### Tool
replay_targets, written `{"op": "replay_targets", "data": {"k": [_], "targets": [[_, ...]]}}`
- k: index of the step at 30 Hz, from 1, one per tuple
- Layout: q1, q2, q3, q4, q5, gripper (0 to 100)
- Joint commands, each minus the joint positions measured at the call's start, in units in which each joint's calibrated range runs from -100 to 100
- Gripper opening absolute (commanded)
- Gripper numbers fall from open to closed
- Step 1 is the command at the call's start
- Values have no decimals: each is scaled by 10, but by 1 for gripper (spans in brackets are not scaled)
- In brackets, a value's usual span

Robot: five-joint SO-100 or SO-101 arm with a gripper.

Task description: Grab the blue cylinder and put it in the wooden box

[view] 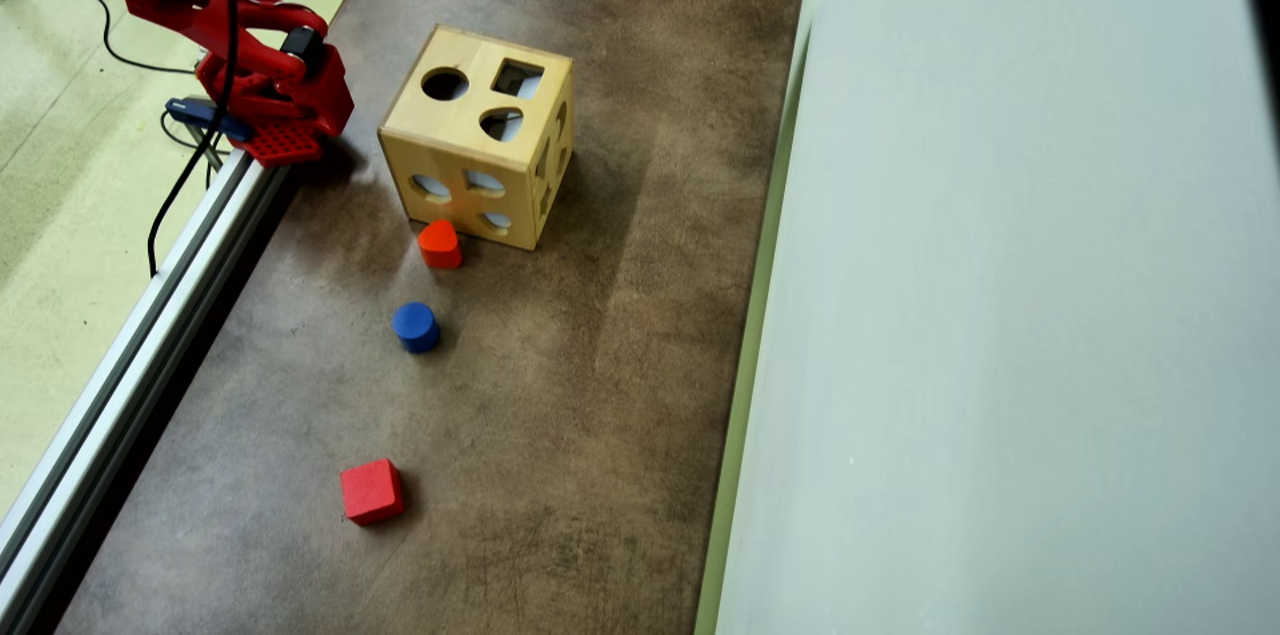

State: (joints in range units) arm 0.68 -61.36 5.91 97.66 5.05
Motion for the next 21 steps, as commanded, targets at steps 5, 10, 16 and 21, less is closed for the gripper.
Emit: {"op": "replay_targets", "data": {"k": [5,10,16,21], "targets": [[115,116,-4,-1,26,12],[160,186,-4,-2,43,12],[235,279,-3,-6,77,12],[314,332,-4,-88,97,12]]}}
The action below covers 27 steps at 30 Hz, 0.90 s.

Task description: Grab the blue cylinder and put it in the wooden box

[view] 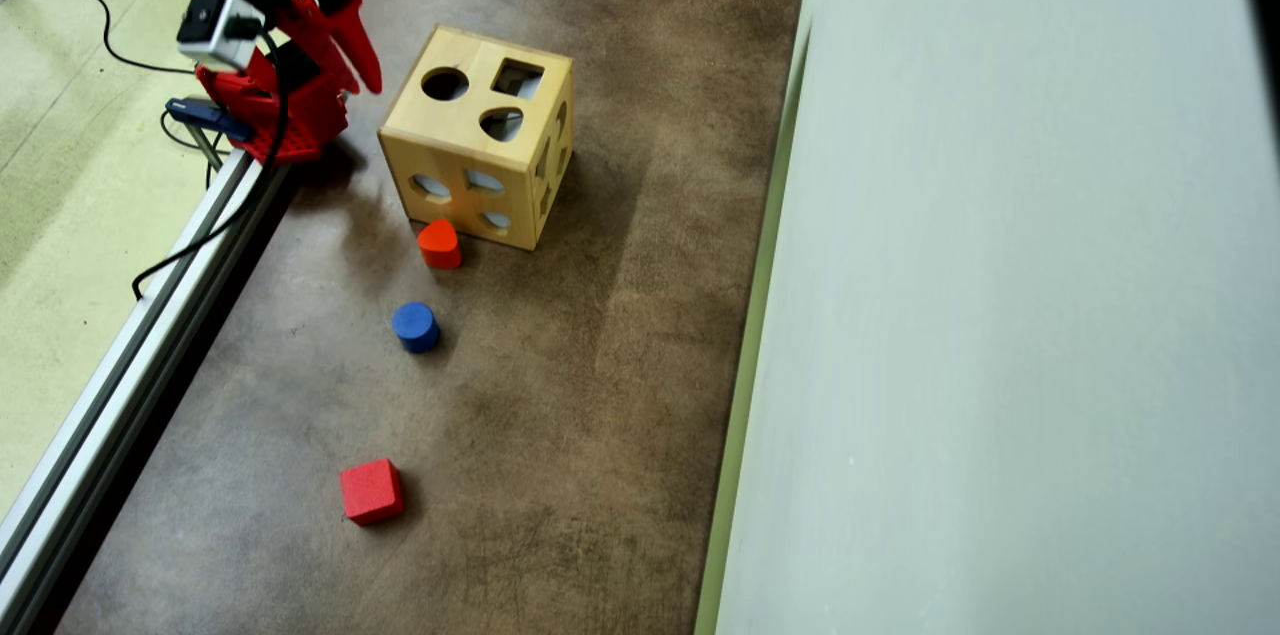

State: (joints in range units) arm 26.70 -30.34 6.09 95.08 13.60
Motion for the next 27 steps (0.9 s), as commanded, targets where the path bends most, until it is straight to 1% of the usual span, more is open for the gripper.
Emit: {"op": "replay_targets", "data": {"k": [1,3,7,11,15,19,25,27], "targets": [[76,29,-5,-85,13,12],[116,41,-5,-134,13,12],[134,80,-5,-186,14,12],[133,161,-6,-187,16,12],[133,245,-14,-188,37,12],[133,270,-14,-189,52,12],[108,272,-14,-189,61,21],[108,272,-14,-191,61,22]]}}
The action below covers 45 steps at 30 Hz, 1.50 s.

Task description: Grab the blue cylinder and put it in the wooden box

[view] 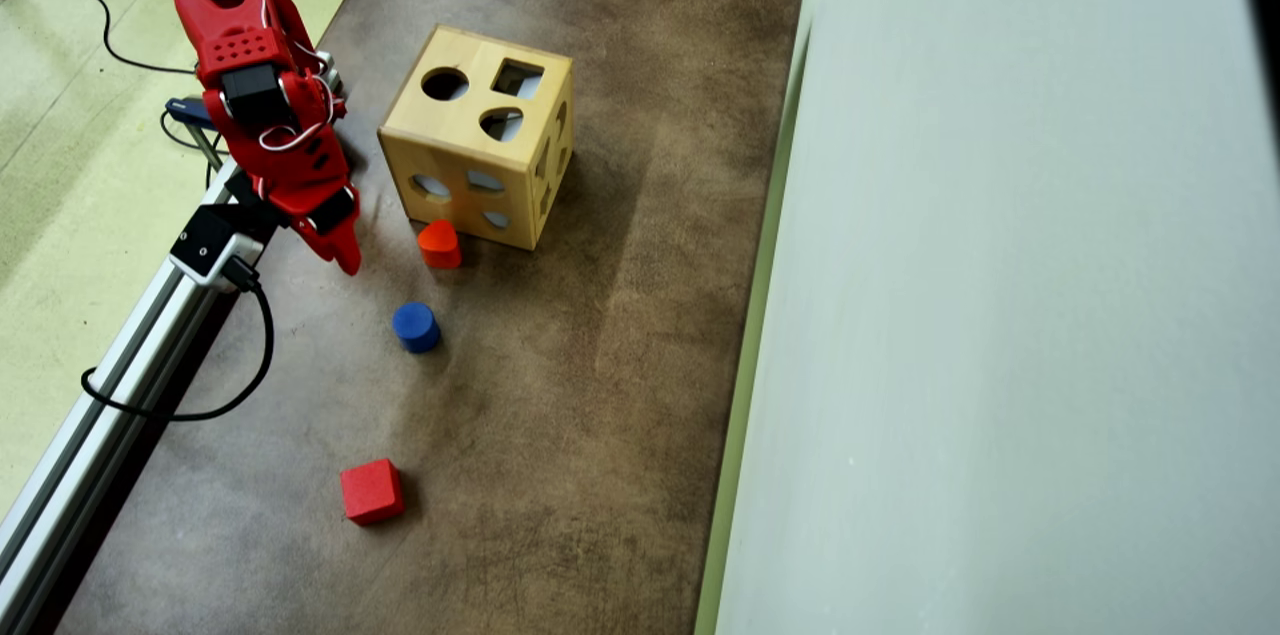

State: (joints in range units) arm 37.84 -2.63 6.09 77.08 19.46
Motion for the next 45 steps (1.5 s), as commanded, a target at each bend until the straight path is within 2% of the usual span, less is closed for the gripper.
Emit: {"op": "replay_targets", "data": {"k": [1,6,18,37,45], "targets": [[-3,-6,-9,-16,1,22],[5,-1,-4,-50,-2,22],[-3,124,-6,-132,2,23],[-43,205,-5,-137,1,29],[-45,264,-5,-191,0,29]]}}
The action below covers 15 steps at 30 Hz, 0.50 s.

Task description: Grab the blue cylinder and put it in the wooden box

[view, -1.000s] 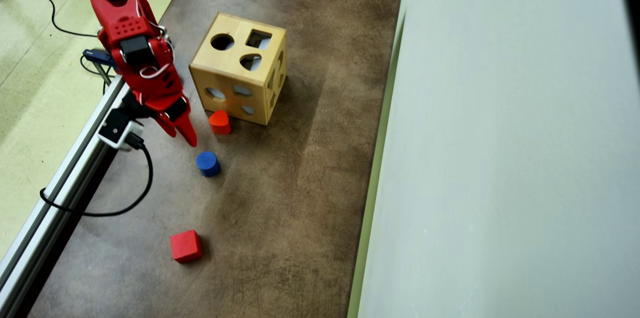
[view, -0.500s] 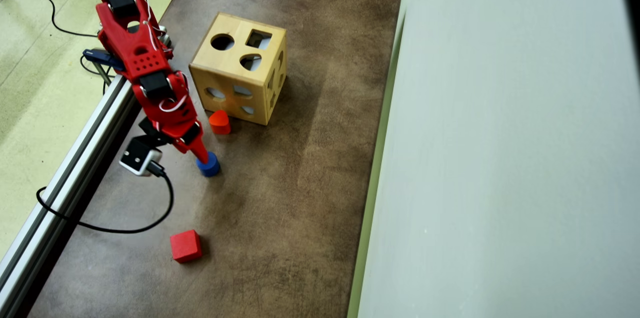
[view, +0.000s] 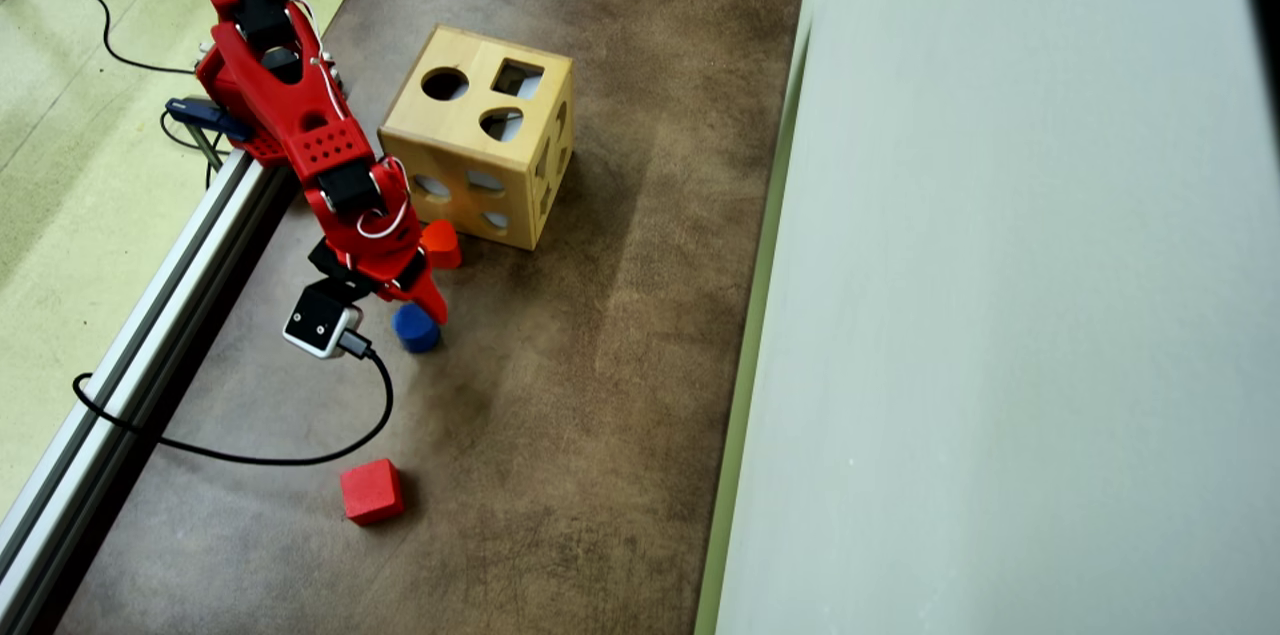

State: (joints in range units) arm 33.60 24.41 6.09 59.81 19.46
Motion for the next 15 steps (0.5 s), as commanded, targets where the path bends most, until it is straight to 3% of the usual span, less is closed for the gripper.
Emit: {"op": "replay_targets", "data": {"k": [1,15], "targets": [[-2,-6,-5,-19,0,29],[4,18,-4,-19,-1,28]]}}
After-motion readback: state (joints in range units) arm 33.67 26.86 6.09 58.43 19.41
